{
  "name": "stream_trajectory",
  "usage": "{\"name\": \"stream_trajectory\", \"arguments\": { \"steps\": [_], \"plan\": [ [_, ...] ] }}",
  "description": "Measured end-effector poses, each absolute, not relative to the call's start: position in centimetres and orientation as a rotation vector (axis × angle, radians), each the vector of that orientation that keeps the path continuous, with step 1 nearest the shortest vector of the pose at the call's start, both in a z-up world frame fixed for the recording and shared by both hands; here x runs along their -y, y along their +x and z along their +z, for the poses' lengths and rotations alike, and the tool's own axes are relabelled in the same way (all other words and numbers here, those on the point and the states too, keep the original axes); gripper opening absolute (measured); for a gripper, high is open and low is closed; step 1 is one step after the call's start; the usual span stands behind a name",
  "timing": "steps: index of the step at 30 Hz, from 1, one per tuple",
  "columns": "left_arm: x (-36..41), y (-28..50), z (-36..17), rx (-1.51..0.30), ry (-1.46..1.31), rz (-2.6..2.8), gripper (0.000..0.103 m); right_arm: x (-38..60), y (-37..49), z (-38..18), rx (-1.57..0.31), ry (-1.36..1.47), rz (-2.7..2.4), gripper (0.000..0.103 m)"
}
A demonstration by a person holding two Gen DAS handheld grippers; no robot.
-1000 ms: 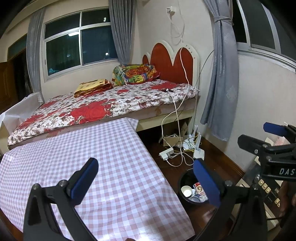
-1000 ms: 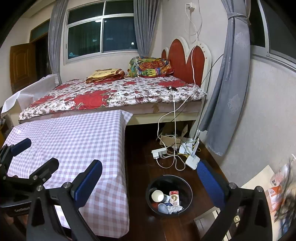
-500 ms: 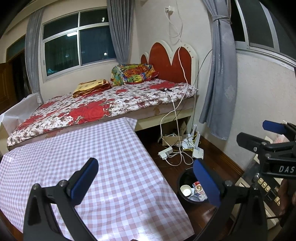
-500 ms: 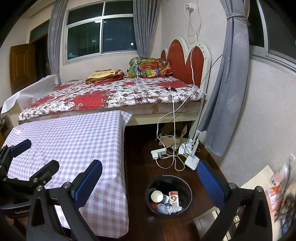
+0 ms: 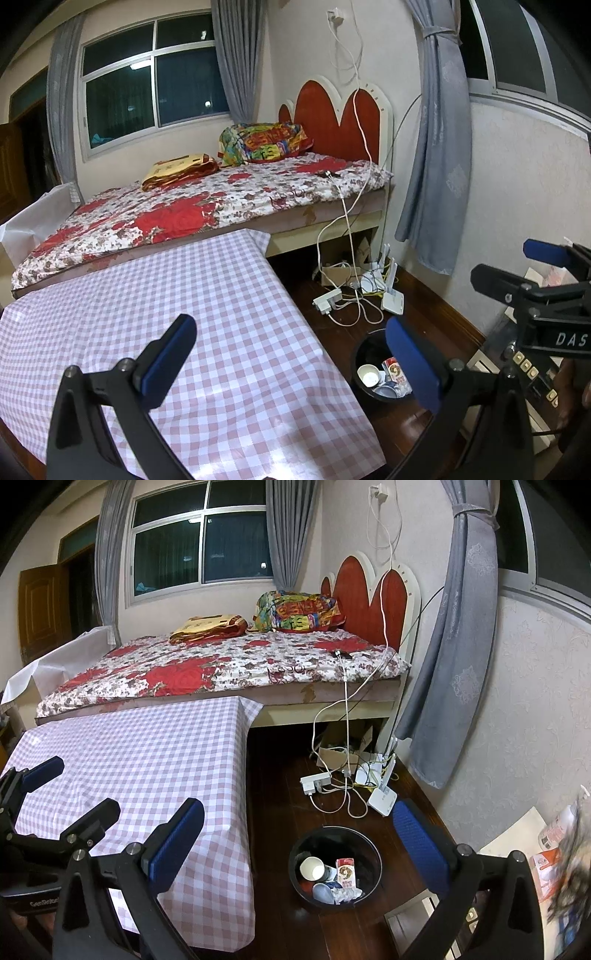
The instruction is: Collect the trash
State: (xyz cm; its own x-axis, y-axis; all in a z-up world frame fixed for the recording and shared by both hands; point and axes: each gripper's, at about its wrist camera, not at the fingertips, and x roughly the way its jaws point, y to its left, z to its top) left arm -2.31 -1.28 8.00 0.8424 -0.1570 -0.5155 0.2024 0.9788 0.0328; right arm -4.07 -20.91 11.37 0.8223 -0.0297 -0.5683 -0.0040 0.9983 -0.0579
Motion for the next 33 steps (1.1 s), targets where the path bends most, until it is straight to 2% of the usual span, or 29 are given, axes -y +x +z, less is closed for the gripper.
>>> {"name": "stream_trajectory", "arguments": {
  "steps": [33],
  "plan": [
    [1.41,-2.20,7.39,-0.558,0.094,-0.228,0.103,21.58,-4.12,10.83,-0.620,-0.056,-0.031,0.103]
  ]
}}
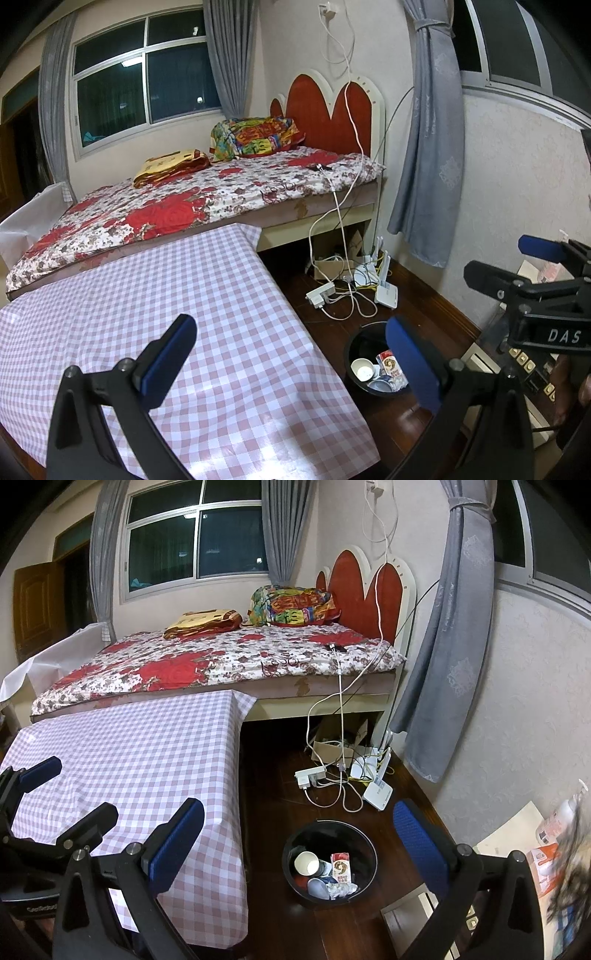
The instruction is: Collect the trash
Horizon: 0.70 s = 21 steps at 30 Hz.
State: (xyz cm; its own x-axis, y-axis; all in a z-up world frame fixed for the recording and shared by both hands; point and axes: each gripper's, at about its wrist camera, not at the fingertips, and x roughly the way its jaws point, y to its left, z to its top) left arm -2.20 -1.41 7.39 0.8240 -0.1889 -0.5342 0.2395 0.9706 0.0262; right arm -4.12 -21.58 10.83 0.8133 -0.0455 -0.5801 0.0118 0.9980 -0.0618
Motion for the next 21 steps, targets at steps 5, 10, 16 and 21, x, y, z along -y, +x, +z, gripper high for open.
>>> {"name": "stream_trajectory", "arguments": {
  "steps": [5,10,16,21],
  "plan": [
    [1.18,-2.05,7.25,-0.561,0.094,-0.234,0.103,21.78,-4.08,10.74,-0.619,-0.056,-0.034,0.103],
    [1.21,-2.02,7.22,-0.561,0.095,-0.235,0.103,21.76,-4.06,10.78,-0.620,-0.057,-0.031,0.103],
    [1.19,-2.01,7.21,-0.559,0.097,-0.237,0.103,21.72,-4.05,10.79,-0.620,-0.056,-0.032,0.103],
    [0.76,-1.85,7.44,-0.548,0.077,-0.244,0.103,21.90,-4.02,10.74,-0.621,-0.057,-0.032,0.103]
  ]
}}
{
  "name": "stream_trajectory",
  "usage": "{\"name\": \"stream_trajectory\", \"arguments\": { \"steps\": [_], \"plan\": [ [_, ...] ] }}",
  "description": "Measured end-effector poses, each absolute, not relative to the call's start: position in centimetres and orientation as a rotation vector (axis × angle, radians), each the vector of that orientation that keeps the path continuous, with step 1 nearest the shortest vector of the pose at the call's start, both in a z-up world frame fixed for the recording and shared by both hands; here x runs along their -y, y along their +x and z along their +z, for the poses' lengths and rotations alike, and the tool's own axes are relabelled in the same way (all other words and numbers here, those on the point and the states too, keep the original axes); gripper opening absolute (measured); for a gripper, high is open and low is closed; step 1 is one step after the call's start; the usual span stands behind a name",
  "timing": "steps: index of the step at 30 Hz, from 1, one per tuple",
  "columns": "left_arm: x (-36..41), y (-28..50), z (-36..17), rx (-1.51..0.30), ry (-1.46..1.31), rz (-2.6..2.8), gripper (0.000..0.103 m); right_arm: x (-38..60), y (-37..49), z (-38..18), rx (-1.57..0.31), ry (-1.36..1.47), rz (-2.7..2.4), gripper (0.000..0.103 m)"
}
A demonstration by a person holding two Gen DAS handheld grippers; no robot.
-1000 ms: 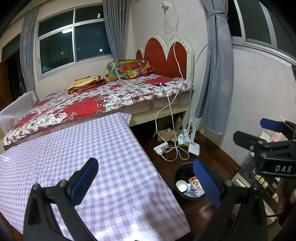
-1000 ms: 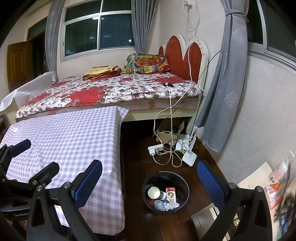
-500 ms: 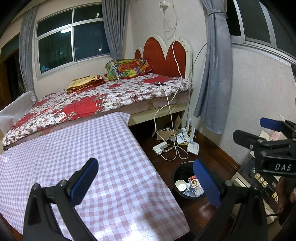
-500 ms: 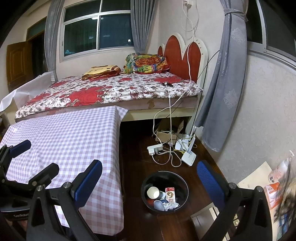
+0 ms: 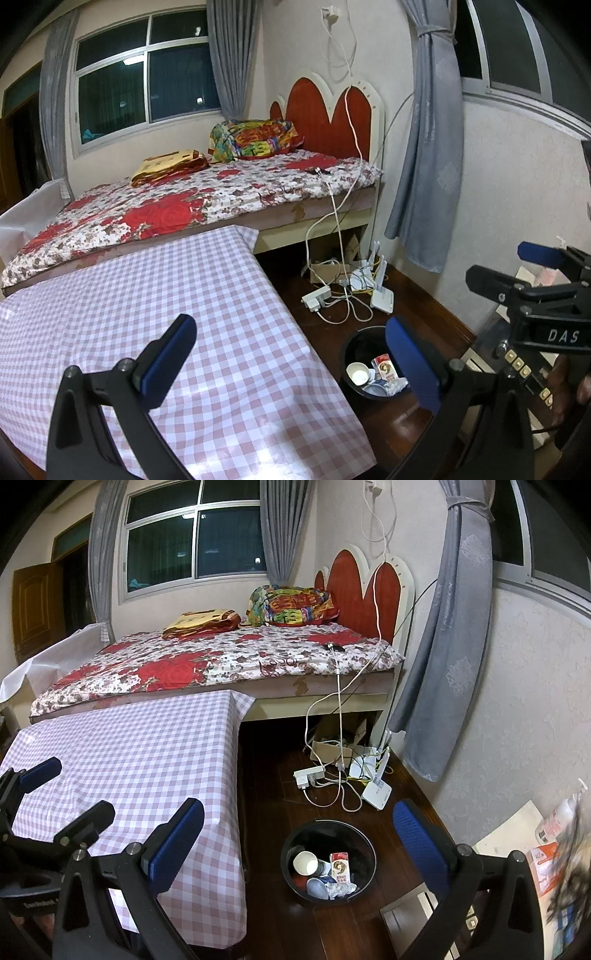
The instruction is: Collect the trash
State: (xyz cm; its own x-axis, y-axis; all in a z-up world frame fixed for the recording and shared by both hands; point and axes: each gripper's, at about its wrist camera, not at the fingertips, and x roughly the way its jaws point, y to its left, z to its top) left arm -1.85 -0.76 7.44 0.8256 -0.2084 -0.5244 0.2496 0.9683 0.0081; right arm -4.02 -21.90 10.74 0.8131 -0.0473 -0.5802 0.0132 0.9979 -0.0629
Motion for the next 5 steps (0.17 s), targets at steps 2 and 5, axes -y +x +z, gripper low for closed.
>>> {"name": "stream_trajectory", "arguments": {
  "steps": [2,5],
  "plan": [
    [0.68,-1.70,7.57,-0.543,0.085,-0.260,0.103,21.99,-4.02,10.68,-0.621,-0.056,-0.033,0.103],
    [0.53,-1.35,7.44,-0.563,0.072,-0.275,0.103,21.96,-3.96,10.45,-0.626,-0.054,-0.035,0.103]
  ]
}}
